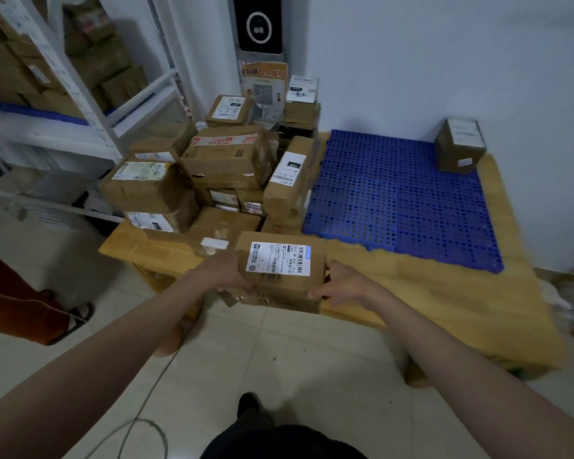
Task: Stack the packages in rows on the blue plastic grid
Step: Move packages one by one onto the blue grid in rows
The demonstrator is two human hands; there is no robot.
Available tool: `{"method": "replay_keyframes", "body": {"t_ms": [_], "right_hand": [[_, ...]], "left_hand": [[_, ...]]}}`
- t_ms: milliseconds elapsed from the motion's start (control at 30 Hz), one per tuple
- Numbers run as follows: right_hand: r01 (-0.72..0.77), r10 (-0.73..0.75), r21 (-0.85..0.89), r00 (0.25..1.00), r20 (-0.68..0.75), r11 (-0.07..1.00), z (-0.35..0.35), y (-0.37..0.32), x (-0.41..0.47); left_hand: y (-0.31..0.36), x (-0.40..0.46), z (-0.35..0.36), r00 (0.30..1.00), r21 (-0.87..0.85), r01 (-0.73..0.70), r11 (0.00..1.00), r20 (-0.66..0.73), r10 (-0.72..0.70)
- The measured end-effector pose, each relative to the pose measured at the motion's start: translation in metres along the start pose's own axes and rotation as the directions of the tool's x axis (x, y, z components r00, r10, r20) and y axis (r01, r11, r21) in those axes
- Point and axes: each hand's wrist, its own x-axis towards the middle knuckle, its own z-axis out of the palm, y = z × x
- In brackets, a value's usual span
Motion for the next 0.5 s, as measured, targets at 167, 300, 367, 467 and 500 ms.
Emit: {"method": "replay_keyframes", "body": {"t_ms": [167,300,367,467,500], "right_hand": [[-0.06,0.064,0.047,0.994,-0.09,0.997,-0.054,0.054,-0.028],[-0.099,0.111,0.082,0.98,-0.167,0.992,-0.095,0.087,-0.037],[-0.101,0.123,0.117,0.974,-0.192,0.988,-0.115,0.1,-0.035],[-0.122,0.161,0.183,0.963,-0.216,0.976,-0.143,0.119,-0.022],[-0.136,0.182,0.206,0.958,-0.222,0.969,-0.152,0.124,-0.015]], "left_hand": [[0.085,0.019,0.014,0.989,0.108,-0.148,0.983,0.036,0.145],[0.14,0.041,0.014,0.972,0.137,-0.231,0.963,0.065,0.224],[0.165,0.056,0.012,0.973,0.159,-0.231,0.96,0.06,0.225],[0.2,0.085,0.009,0.971,0.139,-0.235,0.962,0.072,0.227],[0.21,0.097,0.009,0.969,0.119,-0.244,0.962,0.075,0.236]]}}
